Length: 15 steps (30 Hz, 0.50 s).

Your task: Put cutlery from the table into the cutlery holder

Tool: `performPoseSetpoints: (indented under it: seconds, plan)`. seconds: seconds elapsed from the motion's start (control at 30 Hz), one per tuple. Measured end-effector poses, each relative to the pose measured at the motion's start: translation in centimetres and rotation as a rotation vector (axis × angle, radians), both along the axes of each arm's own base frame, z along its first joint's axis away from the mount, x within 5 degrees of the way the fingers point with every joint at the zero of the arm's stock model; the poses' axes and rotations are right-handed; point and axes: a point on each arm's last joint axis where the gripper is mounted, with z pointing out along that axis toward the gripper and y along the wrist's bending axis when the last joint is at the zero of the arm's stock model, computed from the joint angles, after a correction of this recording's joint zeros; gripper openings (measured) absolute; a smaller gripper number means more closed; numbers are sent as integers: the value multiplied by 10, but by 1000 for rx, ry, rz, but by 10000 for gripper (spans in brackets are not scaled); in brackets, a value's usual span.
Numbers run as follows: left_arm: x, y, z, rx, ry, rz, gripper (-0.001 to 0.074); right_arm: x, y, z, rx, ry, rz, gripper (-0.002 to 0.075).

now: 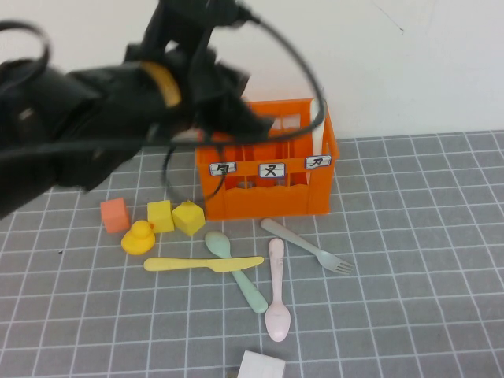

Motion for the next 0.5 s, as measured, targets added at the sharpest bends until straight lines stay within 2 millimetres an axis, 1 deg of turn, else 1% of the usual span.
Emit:
performPoseSetpoints:
  seconds: [0.1, 0.17, 0.33, 0.5]
  plan:
    - [-17, 13, -11, 102, 71, -2, 1, 0, 0, 0, 0, 0, 0, -3]
    - [-23, 18, -19, 184, 152, 2, 1, 0, 0, 0, 0, 0, 0, -3]
    - [-33, 30, -42, 398, 372, 2, 0, 0, 0, 0, 0, 0, 0, -3]
    - [-38, 34, -63, 606, 506, -90, 0, 0, 0, 0, 0, 0, 0, -3]
